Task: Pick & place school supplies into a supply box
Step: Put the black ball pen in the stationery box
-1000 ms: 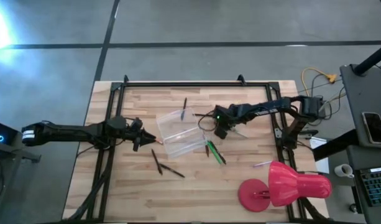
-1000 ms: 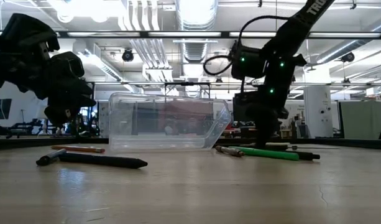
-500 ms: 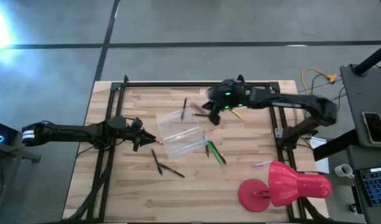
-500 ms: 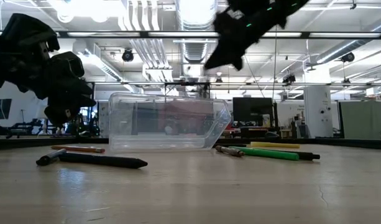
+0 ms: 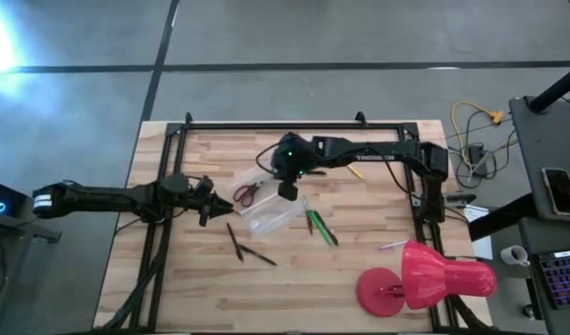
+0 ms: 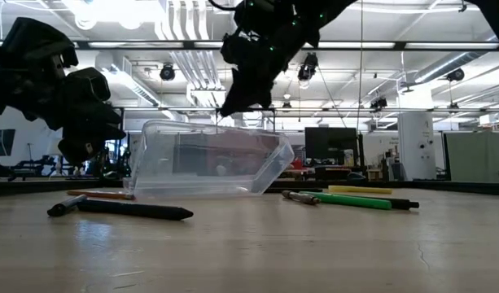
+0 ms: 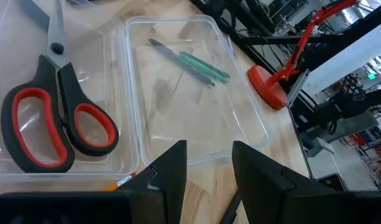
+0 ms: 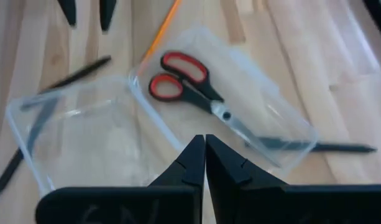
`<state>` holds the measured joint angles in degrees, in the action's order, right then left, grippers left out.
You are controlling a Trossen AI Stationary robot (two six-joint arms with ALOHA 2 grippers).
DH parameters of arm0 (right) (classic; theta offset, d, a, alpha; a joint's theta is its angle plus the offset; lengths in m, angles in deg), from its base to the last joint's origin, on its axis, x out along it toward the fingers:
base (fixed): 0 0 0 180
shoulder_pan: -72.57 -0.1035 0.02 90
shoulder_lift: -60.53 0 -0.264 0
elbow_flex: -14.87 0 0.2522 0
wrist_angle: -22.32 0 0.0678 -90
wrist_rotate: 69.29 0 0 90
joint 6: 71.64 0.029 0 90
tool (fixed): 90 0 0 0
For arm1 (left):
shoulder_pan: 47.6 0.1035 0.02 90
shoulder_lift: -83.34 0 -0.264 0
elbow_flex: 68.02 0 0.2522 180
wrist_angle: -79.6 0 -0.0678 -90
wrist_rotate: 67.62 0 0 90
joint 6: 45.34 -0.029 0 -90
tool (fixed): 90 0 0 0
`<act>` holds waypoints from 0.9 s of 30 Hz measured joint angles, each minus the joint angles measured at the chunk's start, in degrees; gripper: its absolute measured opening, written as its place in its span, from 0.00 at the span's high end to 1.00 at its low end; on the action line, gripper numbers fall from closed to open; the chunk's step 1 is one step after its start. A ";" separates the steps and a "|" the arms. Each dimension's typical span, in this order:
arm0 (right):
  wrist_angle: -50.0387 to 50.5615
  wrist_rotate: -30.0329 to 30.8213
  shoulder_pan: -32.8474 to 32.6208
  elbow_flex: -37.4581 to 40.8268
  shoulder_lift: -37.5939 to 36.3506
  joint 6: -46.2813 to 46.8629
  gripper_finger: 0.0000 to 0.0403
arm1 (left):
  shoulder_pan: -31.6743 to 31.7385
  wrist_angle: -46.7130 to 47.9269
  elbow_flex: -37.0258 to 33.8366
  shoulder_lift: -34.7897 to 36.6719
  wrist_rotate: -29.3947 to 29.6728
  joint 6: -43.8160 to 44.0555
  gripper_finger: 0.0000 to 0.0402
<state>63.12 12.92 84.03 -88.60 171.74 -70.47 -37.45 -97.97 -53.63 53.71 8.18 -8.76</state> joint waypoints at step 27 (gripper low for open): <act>22.09 8.09 -6.58 7.12 -15.71 3.47 0.98 | 0.00 0.02 -0.02 0.00 0.00 0.00 0.72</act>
<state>85.20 21.01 77.45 -81.48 156.03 -67.00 -37.44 -97.95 -53.66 53.71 8.18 -8.76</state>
